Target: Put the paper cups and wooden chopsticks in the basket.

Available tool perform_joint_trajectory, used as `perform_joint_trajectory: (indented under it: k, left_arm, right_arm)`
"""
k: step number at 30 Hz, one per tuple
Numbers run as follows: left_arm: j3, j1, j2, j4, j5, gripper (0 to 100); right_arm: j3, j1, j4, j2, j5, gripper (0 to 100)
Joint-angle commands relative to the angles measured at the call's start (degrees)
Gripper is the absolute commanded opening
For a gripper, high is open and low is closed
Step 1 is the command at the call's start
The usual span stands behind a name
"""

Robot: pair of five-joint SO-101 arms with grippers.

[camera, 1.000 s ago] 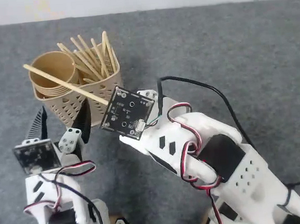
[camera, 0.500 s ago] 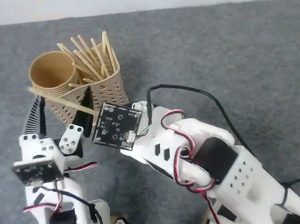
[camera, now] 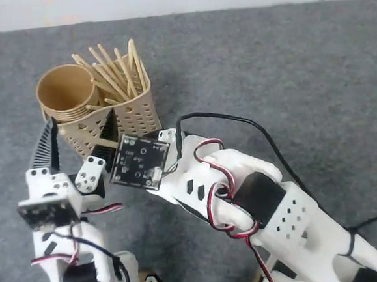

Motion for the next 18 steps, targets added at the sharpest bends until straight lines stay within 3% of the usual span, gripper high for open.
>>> perform_joint_trajectory:
  k: [1,6,12,15,18]
  left_arm:
    - [2.5,-4.7,-0.2,-1.1,0.5,32]
    - [10.9,-16.4,-0.2,0.6,0.6,32]
    - [16.5,-30.5,-0.2,17.7,0.6,32]
    - [16.7,-34.0,-0.2,20.9,0.6,32]
    - [20.0,-33.3,-0.2,22.3,0.2,32]
  right_arm:
    - [-6.9,2.6,-1.7,0.1,1.3,0.6]
    - [-12.6,6.3,-6.7,2.9,1.7,0.6]
    - [-15.7,8.3,-17.9,13.0,1.3,0.6]
    - [-15.7,8.3,-25.4,18.6,1.3,0.6]
    - [-15.9,9.3,-32.4,23.7,1.2,0.6]
